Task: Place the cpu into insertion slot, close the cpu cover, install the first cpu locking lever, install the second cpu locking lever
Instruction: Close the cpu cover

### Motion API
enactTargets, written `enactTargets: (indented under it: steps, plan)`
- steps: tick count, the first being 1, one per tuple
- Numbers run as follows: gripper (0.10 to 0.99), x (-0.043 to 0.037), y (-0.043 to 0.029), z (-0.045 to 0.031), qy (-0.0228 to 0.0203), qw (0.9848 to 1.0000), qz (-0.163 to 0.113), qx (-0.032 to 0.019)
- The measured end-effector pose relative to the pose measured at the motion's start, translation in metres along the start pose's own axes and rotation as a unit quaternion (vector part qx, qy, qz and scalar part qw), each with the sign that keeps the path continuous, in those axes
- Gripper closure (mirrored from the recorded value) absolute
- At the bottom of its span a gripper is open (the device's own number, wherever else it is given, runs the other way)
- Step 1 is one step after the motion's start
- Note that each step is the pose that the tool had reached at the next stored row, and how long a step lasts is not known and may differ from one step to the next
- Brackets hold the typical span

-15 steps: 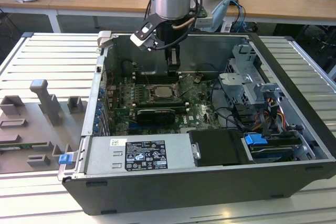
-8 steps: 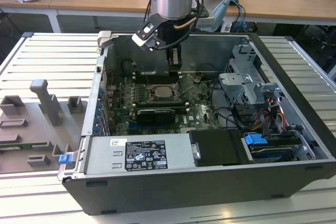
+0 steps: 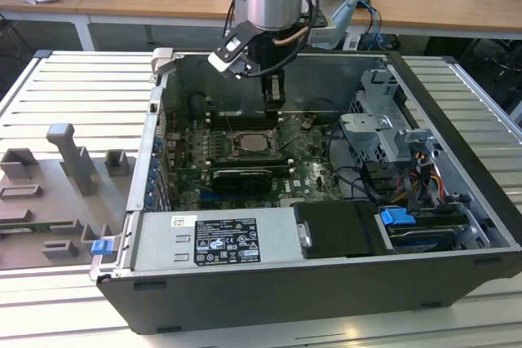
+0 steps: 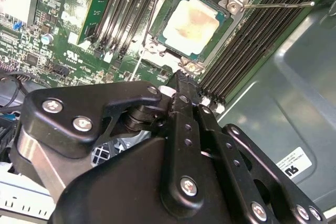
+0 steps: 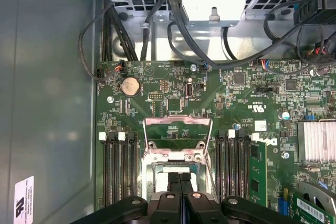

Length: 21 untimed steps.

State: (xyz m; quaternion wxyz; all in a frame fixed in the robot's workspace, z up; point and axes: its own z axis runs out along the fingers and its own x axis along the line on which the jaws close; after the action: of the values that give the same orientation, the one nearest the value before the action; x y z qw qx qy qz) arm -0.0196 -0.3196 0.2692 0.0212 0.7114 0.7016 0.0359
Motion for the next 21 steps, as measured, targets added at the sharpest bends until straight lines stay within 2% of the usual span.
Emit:
enactTargets:
  steps: [12, 18, 21]
  plan:
    - [0.98, 0.0002, 0.0089, 0.0007, 0.0, 1.0, 0.0, 0.0]
    - [0.98, 0.0003, 0.0208, 0.0016, 0.0, 1.0, 0.0, 0.0001]
    - [0.98, 0.0004, 0.0246, 0.0019, 0.0, 1.0, 0.0, 0.0001]
